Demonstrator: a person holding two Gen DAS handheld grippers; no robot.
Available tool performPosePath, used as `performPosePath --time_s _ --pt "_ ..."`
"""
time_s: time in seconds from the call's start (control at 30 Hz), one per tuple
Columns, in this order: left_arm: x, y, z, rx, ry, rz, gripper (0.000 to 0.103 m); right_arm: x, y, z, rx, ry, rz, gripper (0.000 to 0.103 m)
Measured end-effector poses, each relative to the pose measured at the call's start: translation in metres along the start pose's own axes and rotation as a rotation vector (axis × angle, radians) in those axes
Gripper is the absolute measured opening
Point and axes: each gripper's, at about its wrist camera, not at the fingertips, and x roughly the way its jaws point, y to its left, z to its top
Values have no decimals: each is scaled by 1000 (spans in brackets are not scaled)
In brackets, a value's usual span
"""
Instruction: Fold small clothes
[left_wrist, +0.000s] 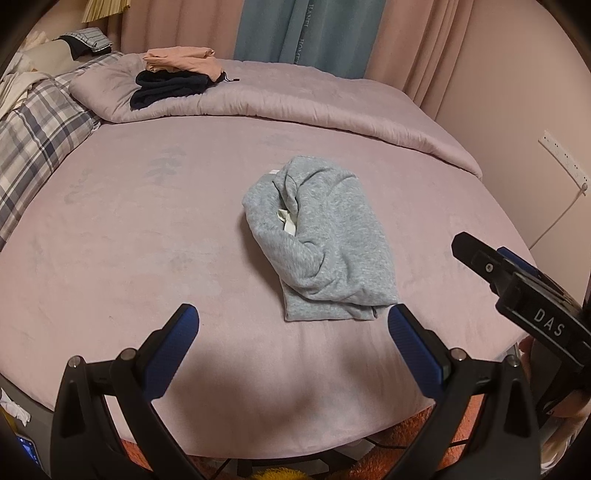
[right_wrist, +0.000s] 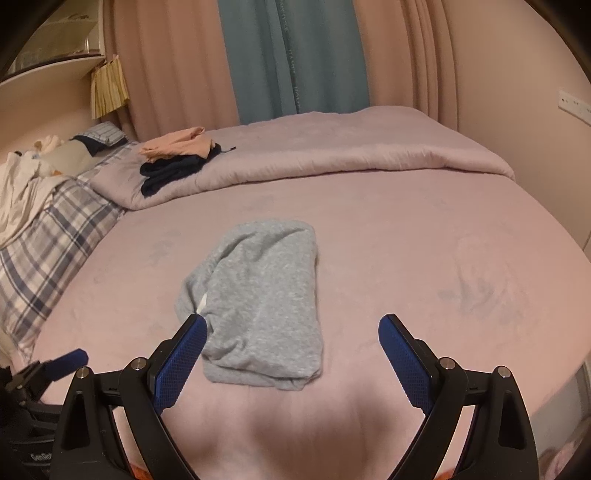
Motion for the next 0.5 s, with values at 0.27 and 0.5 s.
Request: performPosePath --time_s 0.27,0.5 --pt "-3 0 0 0 -10 0 102 1 3 0 -5 5 -7 94" --pt "-6 0 1 4 -18 -5 102 1 3 -1 -6 12 -14 94"
